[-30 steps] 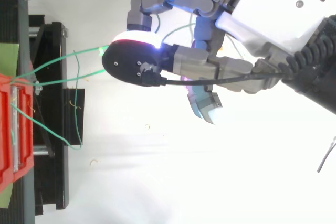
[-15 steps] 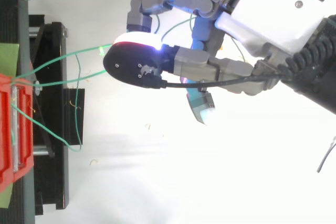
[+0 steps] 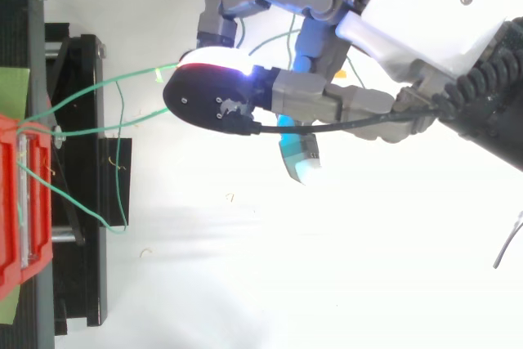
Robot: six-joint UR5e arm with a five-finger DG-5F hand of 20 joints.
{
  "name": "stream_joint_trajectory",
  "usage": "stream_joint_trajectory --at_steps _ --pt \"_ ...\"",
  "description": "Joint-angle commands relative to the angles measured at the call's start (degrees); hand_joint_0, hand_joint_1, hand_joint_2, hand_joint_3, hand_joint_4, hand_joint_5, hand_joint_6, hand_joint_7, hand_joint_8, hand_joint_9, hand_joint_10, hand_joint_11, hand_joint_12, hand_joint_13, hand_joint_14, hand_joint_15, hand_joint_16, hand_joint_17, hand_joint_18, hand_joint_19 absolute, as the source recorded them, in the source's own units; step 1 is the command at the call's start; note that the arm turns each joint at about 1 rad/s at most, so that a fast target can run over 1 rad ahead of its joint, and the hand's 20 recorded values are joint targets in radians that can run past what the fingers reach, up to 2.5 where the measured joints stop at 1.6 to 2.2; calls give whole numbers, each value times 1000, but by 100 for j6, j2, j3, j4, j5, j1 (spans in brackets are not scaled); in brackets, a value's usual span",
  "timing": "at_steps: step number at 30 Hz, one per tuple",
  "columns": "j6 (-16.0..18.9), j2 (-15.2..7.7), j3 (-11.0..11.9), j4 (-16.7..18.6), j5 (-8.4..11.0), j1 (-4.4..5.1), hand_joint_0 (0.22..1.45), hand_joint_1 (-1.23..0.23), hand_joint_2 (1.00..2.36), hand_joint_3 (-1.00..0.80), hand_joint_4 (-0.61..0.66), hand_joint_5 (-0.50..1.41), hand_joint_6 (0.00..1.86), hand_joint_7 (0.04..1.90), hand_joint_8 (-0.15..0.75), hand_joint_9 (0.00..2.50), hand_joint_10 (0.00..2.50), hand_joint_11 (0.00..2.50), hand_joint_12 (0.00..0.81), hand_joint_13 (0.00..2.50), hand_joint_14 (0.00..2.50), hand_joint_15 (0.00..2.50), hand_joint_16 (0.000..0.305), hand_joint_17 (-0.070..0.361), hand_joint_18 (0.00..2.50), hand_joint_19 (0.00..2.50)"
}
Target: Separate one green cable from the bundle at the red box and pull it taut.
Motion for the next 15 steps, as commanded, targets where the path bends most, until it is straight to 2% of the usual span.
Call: stream_joint_trajectory --at_steps 1,5,7,12,15 --pt "2 2 -2 0 -6 -9 520 -945 1300 27 195 17 644 1096 362 1753 24 735 567 1564 19 794 107 241 1334 318" --pt "2 -6 7 0 -6 -9 518 -945 1309 40 193 -6 679 1056 374 1707 24 795 570 1521 19 815 108 243 1319 325" --pt "2 2 -2 0 -6 -9 509 -958 1362 39 201 -49 756 949 387 1640 24 926 579 1471 19 868 110 247 1274 345" --pt "2 2 -2 0 -6 -9 521 -981 1352 39 263 -97 803 876 403 1551 22 1103 585 1408 20 931 111 249 1214 371" --pt "2 -6 -2 0 -6 -9 603 -963 1009 33 253 -100 806 864 391 1536 22 1115 565 1387 19 960 108 243 1170 393"
